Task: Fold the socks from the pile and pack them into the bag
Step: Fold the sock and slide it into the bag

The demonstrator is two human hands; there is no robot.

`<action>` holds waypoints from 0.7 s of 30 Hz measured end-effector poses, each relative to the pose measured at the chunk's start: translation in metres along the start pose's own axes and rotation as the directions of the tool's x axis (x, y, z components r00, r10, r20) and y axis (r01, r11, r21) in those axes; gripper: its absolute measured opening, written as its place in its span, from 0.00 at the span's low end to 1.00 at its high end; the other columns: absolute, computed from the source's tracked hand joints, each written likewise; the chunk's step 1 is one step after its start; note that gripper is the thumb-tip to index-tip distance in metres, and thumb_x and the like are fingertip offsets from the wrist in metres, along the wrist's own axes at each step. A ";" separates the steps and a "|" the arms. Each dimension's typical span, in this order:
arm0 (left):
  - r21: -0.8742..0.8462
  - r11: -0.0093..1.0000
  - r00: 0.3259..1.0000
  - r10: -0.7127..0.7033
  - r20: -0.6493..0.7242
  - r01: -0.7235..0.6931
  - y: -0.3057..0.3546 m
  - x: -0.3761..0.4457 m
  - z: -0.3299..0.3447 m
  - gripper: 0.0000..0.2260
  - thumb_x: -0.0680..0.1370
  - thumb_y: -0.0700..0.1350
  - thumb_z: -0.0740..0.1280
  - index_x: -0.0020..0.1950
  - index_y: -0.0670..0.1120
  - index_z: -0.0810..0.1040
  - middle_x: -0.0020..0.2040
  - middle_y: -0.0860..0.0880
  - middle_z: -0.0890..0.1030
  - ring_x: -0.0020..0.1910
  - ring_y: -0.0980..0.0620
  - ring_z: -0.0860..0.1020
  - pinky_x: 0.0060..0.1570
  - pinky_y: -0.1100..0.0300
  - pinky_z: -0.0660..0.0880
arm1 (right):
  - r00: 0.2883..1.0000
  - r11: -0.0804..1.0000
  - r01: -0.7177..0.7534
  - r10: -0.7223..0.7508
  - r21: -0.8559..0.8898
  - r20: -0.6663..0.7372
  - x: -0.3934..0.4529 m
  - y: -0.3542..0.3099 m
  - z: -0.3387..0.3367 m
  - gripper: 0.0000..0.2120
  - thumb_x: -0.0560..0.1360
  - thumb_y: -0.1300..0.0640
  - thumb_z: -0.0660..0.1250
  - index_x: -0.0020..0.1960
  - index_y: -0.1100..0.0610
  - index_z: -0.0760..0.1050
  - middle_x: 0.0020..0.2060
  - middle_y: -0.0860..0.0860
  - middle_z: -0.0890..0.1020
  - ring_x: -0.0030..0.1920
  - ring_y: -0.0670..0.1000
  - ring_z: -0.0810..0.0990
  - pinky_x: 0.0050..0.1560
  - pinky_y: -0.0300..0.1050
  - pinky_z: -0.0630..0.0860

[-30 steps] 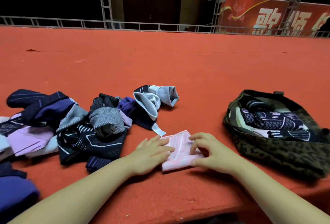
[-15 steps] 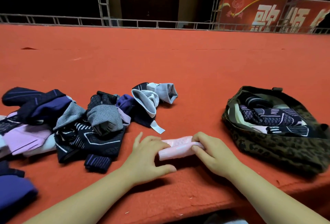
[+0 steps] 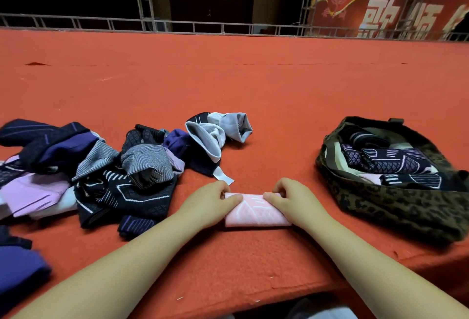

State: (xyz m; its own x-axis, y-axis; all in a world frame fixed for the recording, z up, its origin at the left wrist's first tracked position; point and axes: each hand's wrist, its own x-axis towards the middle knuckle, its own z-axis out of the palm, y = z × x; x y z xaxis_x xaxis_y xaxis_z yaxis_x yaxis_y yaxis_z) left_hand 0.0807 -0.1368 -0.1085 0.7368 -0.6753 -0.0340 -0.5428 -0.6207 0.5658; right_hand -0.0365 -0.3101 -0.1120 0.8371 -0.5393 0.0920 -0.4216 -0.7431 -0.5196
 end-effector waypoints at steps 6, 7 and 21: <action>0.262 0.965 0.967 -0.078 0.243 0.012 0.012 0.003 -0.005 0.21 0.73 0.65 0.62 0.51 0.48 0.74 0.53 0.47 0.79 0.51 0.47 0.77 0.44 0.55 0.69 | 0.970 0.973 0.074 -0.020 -0.218 0.241 -0.004 -0.007 -0.005 0.19 0.74 0.37 0.60 0.41 0.54 0.70 0.42 0.51 0.76 0.43 0.53 0.73 0.42 0.48 0.67; 0.245 0.970 0.967 -0.065 0.248 0.002 0.011 0.002 -0.003 0.20 0.74 0.64 0.63 0.49 0.47 0.73 0.52 0.47 0.79 0.51 0.47 0.77 0.44 0.55 0.68 | 0.958 0.974 0.091 -0.029 -0.206 0.286 -0.007 -0.007 -0.008 0.19 0.74 0.37 0.61 0.40 0.54 0.70 0.41 0.51 0.75 0.42 0.53 0.73 0.40 0.47 0.66; -0.580 0.805 0.983 0.020 -0.184 -0.125 0.109 0.019 0.028 0.06 0.75 0.50 0.69 0.44 0.49 0.77 0.38 0.55 0.80 0.36 0.57 0.77 0.36 0.64 0.73 | 0.966 0.900 -0.015 0.127 0.436 -0.227 -0.037 0.020 -0.078 0.09 0.75 0.51 0.67 0.52 0.51 0.70 0.44 0.42 0.76 0.44 0.42 0.75 0.39 0.29 0.66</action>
State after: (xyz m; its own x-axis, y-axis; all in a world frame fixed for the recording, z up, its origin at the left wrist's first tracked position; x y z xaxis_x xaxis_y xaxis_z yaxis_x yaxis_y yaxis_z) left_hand 0.0239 -0.2283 -0.0702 0.7876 -0.6024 0.1294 -0.2954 -0.1848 0.9373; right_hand -0.1031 -0.3361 -0.0595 0.6757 -0.7049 0.2160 -0.2404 -0.4877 -0.8393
